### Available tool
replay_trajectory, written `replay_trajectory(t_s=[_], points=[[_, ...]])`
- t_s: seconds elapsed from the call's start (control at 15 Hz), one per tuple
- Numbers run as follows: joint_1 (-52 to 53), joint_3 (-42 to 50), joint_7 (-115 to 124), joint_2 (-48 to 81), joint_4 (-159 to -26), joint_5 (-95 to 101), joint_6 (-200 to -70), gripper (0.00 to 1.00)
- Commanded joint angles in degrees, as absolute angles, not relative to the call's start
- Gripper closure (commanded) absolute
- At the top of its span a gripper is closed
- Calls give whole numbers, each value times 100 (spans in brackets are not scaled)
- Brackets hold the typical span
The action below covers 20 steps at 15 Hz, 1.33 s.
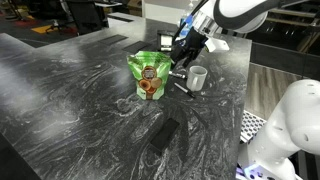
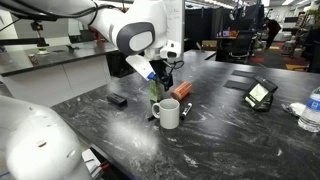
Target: Put one black marker in the mug.
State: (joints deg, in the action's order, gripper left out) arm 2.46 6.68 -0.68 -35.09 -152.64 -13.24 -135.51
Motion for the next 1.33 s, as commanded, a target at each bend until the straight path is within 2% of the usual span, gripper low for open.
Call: replay_trajectory(t_s=[0.0, 0.67, 1.27], points=[[183, 610, -103, -3504, -15253, -1370, -13531, 0], [183, 610, -103, -3504, -15253, -1370, -13531, 0], [-211, 279, -338, -3204, -14615, 454, -13114, 0]])
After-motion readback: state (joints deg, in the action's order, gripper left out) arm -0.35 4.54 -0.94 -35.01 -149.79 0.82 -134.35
